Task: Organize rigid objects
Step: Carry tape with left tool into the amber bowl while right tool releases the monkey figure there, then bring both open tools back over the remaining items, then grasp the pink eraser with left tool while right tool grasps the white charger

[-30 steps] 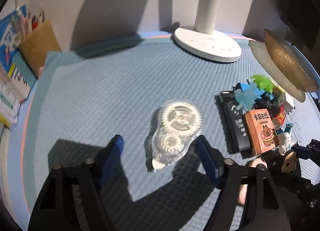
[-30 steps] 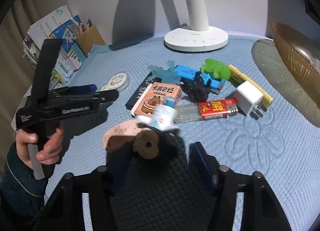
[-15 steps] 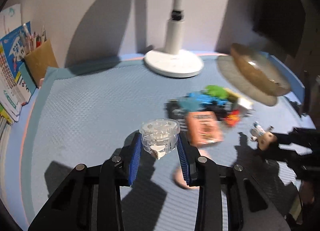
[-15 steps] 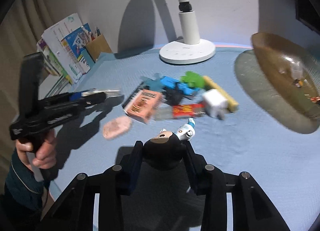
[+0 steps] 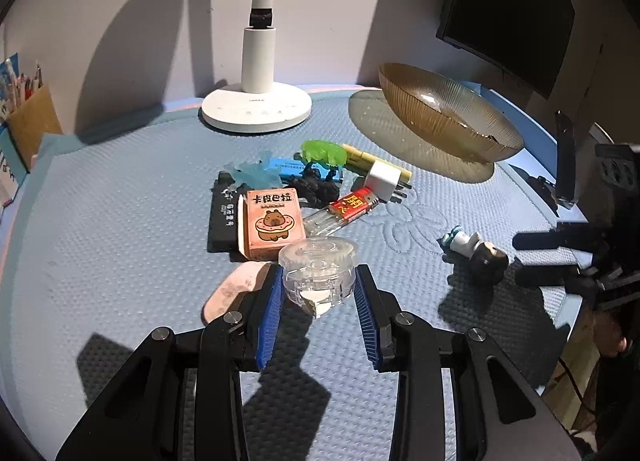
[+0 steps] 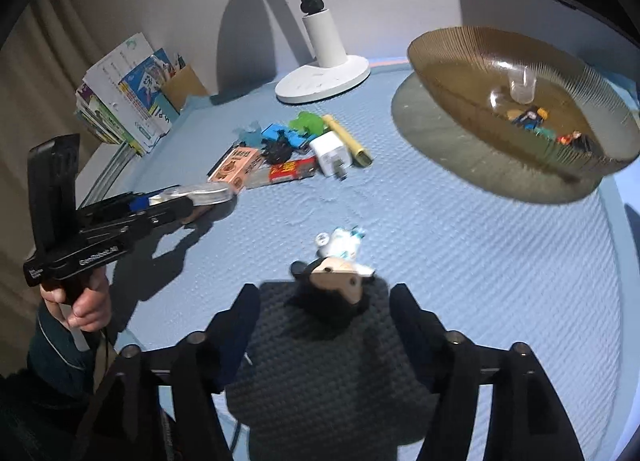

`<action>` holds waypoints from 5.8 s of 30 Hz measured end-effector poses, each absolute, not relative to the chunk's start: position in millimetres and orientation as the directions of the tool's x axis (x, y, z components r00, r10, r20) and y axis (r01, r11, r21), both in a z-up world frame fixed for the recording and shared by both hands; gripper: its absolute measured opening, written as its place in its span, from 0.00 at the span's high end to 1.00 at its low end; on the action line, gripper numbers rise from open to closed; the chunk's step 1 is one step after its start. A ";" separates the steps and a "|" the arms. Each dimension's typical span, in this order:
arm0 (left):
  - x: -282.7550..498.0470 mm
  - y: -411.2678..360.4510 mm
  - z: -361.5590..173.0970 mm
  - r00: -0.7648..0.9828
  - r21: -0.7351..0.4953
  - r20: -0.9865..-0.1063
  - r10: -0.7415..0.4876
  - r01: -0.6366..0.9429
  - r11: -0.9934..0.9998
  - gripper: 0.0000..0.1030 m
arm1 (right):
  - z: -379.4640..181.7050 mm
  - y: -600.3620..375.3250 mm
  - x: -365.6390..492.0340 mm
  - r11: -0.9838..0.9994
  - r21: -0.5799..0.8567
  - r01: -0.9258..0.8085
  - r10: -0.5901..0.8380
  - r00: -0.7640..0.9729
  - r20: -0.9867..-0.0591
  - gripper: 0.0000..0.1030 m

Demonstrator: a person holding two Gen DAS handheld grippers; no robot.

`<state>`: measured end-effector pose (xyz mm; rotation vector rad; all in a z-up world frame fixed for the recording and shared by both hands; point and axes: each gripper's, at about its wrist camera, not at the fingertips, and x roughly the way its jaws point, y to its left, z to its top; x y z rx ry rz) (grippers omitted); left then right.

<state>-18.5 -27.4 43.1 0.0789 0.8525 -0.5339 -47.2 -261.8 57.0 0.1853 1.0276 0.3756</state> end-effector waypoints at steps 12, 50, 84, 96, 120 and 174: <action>-27.2 -36.8 35.9 0.507 -0.145 -0.756 -0.415 0.488 0.861 0.69 | 30.1 -235.8 -36.5 0.941 0.334 0.055 0.271 0.473 -0.838 0.35; 107.2 -266.7 79.0 0.447 -0.130 -0.777 -0.444 0.575 0.807 0.53 | 102.2 -440.8 52.1 0.890 0.043 0.453 -0.247 0.560 -0.791 0.52; 18.1 56.1 11.2 0.631 -0.086 -0.769 -0.106 0.063 0.994 0.28 | 28.3 -202.8 0.1 0.994 0.097 -0.054 0.109 0.641 -0.760 0.24; 17.0 54.9 7.8 0.619 -0.120 -0.773 -0.138 0.071 0.990 0.20 | 16.7 -207.8 13.5 0.991 0.122 -0.054 0.130 0.582 -0.803 0.17; 16.5 54.6 6.4 0.616 -0.097 -0.779 -0.118 0.069 0.993 0.19 | 14.0 -199.7 16.4 0.994 0.090 -0.063 0.109 0.565 -0.818 0.07; -11.0 -4.9 14.3 0.580 -0.103 -0.748 -0.322 0.377 0.920 0.69 | 44.9 -208.2 4.8 0.984 0.150 -0.093 0.176 0.555 -0.813 0.66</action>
